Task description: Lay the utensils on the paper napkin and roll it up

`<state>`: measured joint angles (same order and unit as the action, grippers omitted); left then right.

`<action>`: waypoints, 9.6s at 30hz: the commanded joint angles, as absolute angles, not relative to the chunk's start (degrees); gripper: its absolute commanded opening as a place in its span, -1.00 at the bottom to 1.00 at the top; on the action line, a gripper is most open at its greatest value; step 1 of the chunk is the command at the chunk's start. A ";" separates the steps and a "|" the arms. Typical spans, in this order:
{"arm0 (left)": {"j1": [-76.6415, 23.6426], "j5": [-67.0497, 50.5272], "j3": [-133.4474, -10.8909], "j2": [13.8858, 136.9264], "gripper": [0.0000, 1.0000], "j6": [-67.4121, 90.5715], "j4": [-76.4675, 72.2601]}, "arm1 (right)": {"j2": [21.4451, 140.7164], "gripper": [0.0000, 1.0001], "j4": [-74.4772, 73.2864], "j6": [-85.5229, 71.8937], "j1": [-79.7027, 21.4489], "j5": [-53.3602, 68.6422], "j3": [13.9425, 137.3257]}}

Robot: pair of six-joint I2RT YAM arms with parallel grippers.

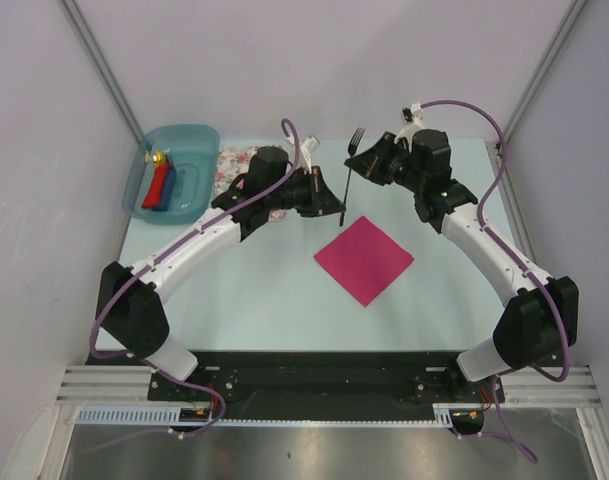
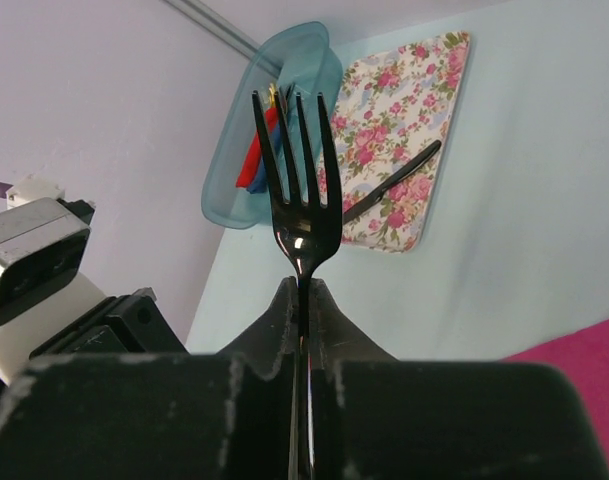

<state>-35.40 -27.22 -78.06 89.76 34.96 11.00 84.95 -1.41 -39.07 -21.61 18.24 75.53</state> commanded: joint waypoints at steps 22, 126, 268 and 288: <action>-3.61 -21.36 -82.85 74.17 0.99 5.30 31.68 | 84.02 -1.00 -22.69 -12.94 -13.97 13.37 70.05; -2.55 -27.86 -59.50 69.08 0.99 10.46 11.69 | 115.05 -0.72 -16.00 -22.59 -18.28 5.54 77.87; -40.08 -24.61 -81.74 92.02 -1.00 -65.04 43.77 | 112.67 0.85 -51.77 11.95 -19.51 67.24 88.77; -33.17 -32.06 -87.52 87.81 0.10 -37.17 36.40 | 106.36 -1.00 -36.77 -0.04 -18.21 65.39 85.36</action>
